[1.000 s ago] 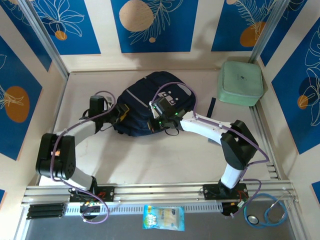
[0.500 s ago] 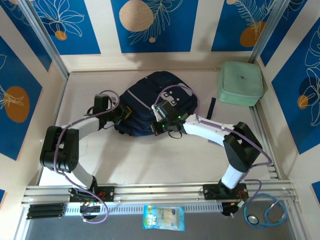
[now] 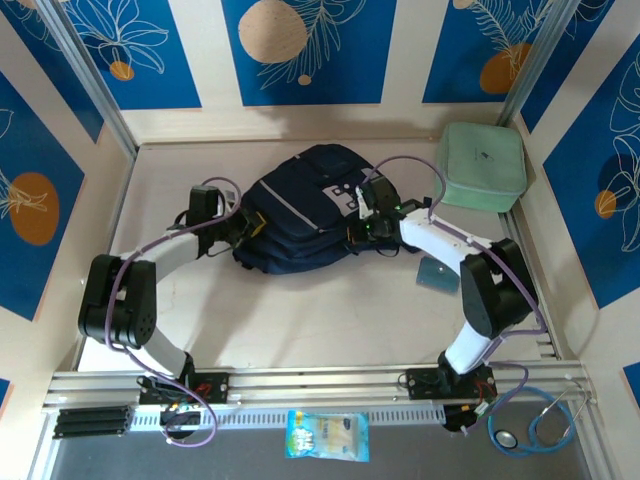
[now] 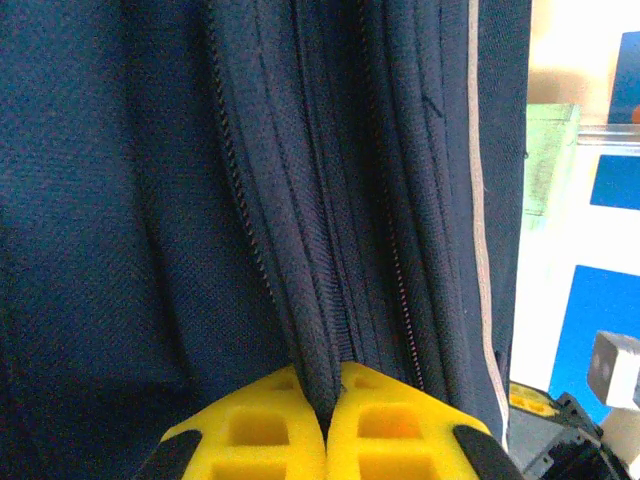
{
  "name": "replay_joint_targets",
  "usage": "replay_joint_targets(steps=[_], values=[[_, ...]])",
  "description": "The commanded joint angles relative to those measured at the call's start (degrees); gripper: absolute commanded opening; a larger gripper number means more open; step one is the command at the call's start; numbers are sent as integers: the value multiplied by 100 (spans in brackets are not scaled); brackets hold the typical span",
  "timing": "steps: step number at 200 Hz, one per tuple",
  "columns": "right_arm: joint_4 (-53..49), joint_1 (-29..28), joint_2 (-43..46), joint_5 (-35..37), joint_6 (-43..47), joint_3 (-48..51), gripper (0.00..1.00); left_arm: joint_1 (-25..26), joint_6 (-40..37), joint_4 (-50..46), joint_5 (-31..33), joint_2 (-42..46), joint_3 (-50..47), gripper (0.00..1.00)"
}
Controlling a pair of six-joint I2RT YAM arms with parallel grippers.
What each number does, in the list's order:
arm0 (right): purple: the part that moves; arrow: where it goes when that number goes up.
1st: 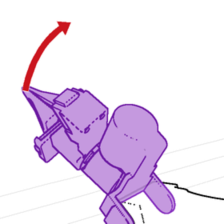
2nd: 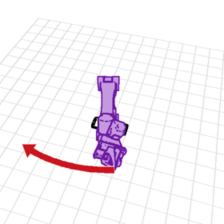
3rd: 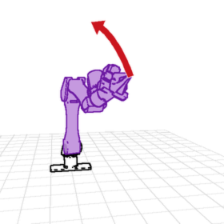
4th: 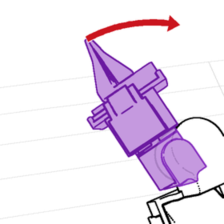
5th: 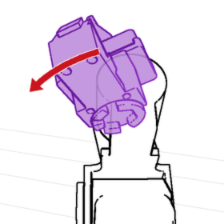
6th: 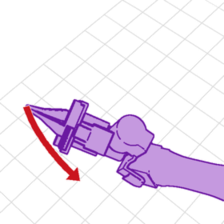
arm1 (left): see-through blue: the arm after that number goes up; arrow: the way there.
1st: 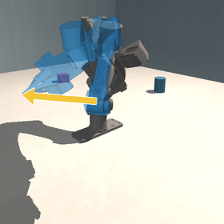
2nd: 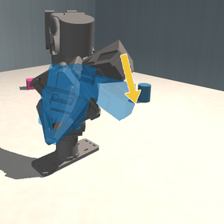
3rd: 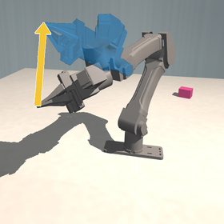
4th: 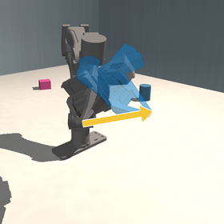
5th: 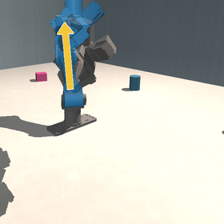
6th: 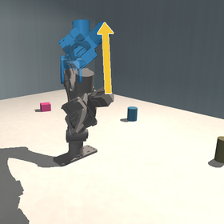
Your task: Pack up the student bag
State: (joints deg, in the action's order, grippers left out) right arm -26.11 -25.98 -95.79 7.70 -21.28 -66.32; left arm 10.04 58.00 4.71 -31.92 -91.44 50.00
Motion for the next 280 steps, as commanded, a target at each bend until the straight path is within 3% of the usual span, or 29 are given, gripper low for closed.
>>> replay_joint_targets(steps=[1, 31, 54, 96, 109, 188, 232, 280], values=[[-953, 458, -230, 708, -415, -378, 14, -152, -147, -59, 328, 220, -137, 0], [-901, 437, 8, 661, -569, -407, 36, -126, 22, 152, 216, 273, -219, 0], [-576, 312, 535, 105, -536, -159, 51, -69, 127, 259, 169, 302, -270, 3], [554, -209, 987, -1142, -981, 364, 63, 47, 433, 595, 297, 394, -521, 9], [804, -381, 816, -1178, -1140, 363, 65, 59, 493, 674, 310, 392, -583, 10], [690, -652, -545, -933, -1133, -782, 68, 128, 576, 863, 166, 361, -711, 13], [782, -902, -590, -1411, -789, -671, 67, 173, 554, 869, 61, 285, -590, 15], [497, -1323, -198, -1196, -871, -330, 64, 208, 624, 974, 197, 216, -557, 15]])
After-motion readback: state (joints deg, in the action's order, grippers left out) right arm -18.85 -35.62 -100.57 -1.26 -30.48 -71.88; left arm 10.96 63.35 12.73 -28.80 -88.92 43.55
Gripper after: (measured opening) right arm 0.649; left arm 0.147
